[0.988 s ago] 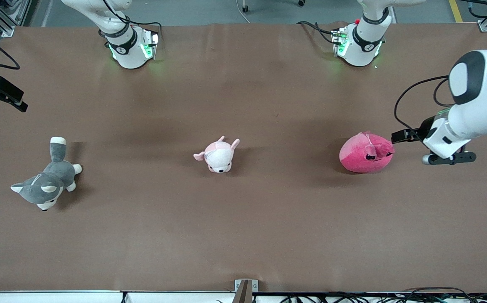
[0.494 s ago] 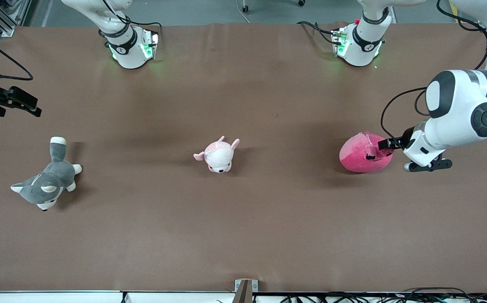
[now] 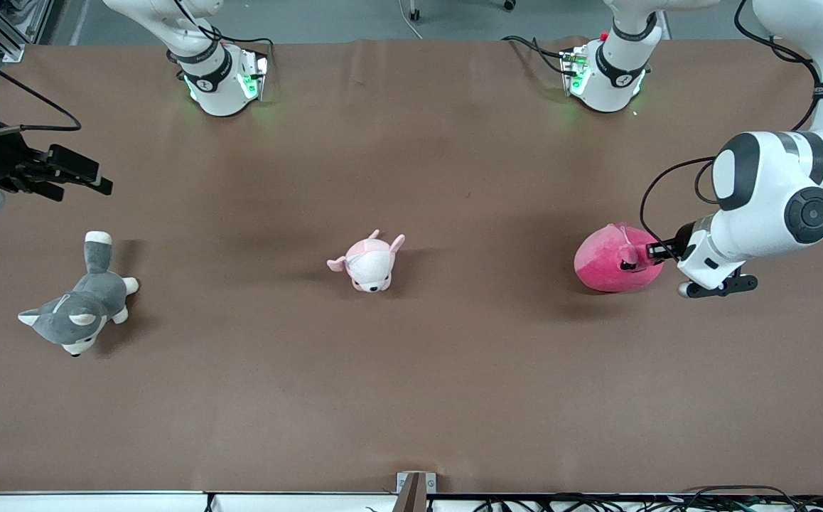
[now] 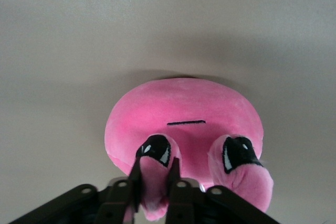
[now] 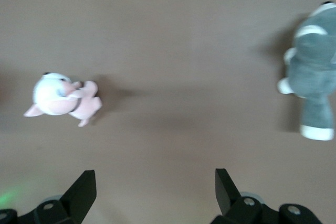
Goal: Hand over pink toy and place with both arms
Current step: 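Reach the left gripper down to the pink plush and grasp it, then lift the pink plush with the left gripper while the right gripper approaches, then close the right gripper on the pink plush beside the left gripper, then open the left gripper to release the pink plush to the right gripper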
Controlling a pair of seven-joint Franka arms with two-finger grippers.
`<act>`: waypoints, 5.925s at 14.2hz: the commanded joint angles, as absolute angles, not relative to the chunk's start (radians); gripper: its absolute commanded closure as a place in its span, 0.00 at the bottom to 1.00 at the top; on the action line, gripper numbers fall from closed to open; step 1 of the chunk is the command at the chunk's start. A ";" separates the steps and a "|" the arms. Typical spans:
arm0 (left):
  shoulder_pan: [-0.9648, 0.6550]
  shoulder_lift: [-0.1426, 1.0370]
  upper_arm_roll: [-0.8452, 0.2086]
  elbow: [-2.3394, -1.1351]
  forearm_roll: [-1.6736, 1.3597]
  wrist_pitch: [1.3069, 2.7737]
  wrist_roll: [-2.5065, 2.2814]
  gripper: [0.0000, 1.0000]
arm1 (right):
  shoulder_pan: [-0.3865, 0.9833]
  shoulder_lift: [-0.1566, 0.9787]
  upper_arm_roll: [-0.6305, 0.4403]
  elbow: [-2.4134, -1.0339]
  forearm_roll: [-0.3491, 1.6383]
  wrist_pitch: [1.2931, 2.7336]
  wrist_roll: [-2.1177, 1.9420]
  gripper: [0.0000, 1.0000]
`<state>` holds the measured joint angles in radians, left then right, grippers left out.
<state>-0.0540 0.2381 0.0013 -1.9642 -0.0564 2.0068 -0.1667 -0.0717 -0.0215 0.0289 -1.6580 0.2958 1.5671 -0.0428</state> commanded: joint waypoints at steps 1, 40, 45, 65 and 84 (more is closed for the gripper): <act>-0.055 0.235 -0.002 -1.941 -0.044 2.010 -0.204 1.00 | -0.022 0.003 0.028 -1.638 0.400 1.559 -0.028 0.00; -0.580 0.345 -0.360 -1.384 -0.127 2.068 -1.216 0.99 | 0.336 0.141 0.028 -1.551 0.512 1.583 0.402 0.34; -0.581 0.347 -0.362 -1.384 -0.127 2.066 -1.216 0.99 | 0.342 0.146 0.028 -1.543 0.512 1.597 0.402 0.33; -0.578 0.345 -0.362 -1.387 -0.129 2.054 -1.218 0.98 | 0.446 0.183 0.026 -1.543 0.465 1.641 0.403 0.38; -0.574 0.328 -0.359 -1.385 -0.124 2.037 -1.207 0.00 | 0.445 0.190 0.026 -1.543 0.468 1.628 0.384 0.99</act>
<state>-0.5724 0.3431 -0.3628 -1.4011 -0.1340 2.0562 -1.2022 0.4469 0.1843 0.0300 -1.5581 0.4853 1.6385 0.3931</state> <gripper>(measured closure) 0.828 0.912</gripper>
